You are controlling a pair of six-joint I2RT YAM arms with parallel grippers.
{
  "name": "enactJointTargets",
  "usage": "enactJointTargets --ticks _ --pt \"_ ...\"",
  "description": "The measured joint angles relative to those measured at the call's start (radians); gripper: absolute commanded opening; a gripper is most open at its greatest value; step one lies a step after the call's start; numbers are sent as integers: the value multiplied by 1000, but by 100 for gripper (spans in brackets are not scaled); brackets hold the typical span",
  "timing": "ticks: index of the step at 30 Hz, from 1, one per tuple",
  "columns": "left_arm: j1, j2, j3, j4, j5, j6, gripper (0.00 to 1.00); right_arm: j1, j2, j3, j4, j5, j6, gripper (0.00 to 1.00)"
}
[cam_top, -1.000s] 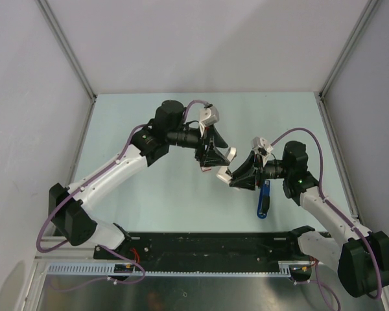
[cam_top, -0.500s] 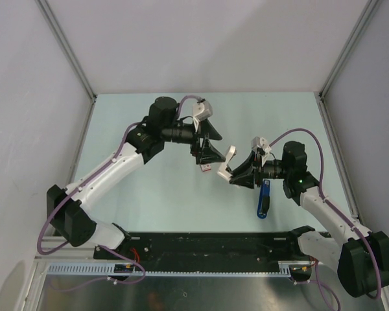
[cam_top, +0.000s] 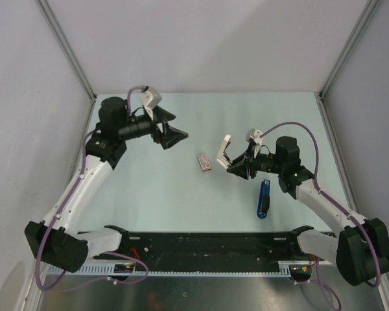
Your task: Load the staples into the stapler
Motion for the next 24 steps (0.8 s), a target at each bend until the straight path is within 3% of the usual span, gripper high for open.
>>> enactJointTargets --ticks 10,24 --pt "249 -70 -161 -6 -21 3 99 74 125 87 -43 234 -4 0" --pt "329 -207 -279 -114 -107 140 99 282 510 399 -106 489 -3 0"
